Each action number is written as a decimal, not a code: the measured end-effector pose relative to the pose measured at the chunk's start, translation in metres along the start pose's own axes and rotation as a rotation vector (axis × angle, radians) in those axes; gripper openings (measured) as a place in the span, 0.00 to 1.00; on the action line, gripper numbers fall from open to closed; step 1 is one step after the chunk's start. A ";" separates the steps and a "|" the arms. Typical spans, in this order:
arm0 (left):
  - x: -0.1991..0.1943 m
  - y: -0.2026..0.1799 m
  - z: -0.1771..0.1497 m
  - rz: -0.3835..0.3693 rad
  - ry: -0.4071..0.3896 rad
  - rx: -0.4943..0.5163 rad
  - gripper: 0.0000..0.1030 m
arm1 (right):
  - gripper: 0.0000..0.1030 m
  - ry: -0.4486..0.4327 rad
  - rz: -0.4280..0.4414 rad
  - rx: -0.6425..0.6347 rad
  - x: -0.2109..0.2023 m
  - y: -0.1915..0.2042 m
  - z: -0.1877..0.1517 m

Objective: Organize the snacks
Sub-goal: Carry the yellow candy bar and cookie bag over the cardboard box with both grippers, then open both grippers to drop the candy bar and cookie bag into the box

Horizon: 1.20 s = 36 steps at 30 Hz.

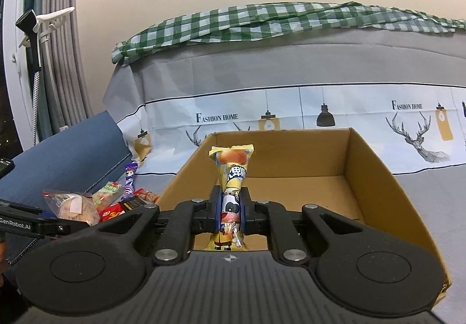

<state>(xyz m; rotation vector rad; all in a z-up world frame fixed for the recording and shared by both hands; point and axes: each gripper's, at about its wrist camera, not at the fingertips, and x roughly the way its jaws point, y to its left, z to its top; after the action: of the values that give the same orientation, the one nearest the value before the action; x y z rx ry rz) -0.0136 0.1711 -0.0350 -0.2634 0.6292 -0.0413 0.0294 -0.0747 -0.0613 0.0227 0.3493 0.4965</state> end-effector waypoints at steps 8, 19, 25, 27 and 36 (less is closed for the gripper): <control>-0.017 -0.038 0.021 -0.062 -0.101 0.029 0.55 | 0.12 -0.017 -0.019 0.030 -0.002 -0.003 0.009; -0.001 -0.092 0.028 -0.103 -0.183 0.139 0.55 | 0.12 -0.044 -0.123 0.090 -0.008 -0.041 0.039; 0.024 -0.124 0.024 -0.145 -0.168 0.202 0.55 | 0.12 -0.017 -0.151 0.060 -0.007 -0.042 0.035; 0.032 -0.135 0.023 -0.154 -0.172 0.223 0.55 | 0.12 -0.006 -0.159 0.034 -0.006 -0.040 0.034; 0.067 -0.155 0.023 -0.178 -0.153 0.268 0.56 | 0.12 0.006 -0.193 0.021 -0.005 -0.038 0.038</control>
<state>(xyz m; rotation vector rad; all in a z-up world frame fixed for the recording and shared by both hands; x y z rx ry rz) 0.0604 0.0186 -0.0158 -0.0615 0.4405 -0.2722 0.0554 -0.1086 -0.0278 0.0079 0.3585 0.3021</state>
